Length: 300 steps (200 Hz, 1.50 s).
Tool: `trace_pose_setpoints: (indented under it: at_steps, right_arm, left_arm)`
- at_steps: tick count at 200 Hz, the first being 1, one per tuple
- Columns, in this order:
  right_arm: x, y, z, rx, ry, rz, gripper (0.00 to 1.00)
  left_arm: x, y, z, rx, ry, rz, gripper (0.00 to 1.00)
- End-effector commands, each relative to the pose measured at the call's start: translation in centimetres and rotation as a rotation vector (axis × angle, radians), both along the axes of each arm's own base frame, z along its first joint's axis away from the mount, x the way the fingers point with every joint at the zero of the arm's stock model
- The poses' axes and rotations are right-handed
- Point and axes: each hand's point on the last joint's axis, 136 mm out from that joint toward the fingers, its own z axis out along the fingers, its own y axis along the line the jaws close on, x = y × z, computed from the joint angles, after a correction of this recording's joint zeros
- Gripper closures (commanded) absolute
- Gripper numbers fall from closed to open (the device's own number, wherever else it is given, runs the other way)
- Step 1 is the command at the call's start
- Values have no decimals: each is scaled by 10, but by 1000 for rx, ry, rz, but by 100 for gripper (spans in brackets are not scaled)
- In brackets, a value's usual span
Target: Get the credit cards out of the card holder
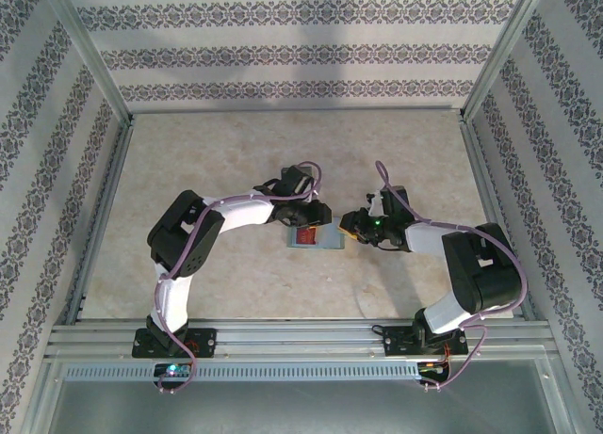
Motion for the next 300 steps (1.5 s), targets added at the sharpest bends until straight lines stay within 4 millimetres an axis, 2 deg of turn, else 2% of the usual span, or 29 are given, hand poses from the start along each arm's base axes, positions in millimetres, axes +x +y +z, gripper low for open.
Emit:
trace_pose_setpoints:
  at_steps: [1, 28, 60, 96, 157, 197, 215, 239, 267, 283, 300]
  right_arm:
    - [-2, -3, 0, 8, -11, 1, 75]
    - [-3, -8, -5, -4, -2, -15, 81]
    - [-4, -16, -7, -13, 0, -37, 84]
    - [-6, -26, -4, -9, -9, -56, 84]
    - [-9, -59, 9, -30, -41, -146, 83]
    - [-11, -69, 13, -33, -46, -178, 82]
    - [-12, -70, 15, -36, -49, -175, 82]
    - [-12, -70, 17, -41, -52, -165, 80]
    - [-10, -70, 23, -48, -73, -155, 74]
    - [-9, -66, 33, -30, -92, -135, 73]
    - [-8, -60, 44, -11, -109, -102, 73]
  left_arm:
    - [1, -16, 4, -27, -9, -19, 68]
    - [1, -26, 11, -37, -20, -39, 68]
    - [0, -36, 10, -40, -15, -60, 68]
    - [0, -46, 5, -50, -15, -68, 68]
    - [2, -69, 17, -73, -35, -110, 68]
    - [4, -82, 18, -84, -37, -131, 68]
    - [7, -86, 27, -92, -55, -142, 68]
    - [10, -77, 54, -67, -128, -142, 66]
    - [10, -58, 94, -67, -222, -122, 63]
    - [11, -36, 107, -45, -255, -83, 61]
    - [8, 1, 104, 9, -258, -27, 61]
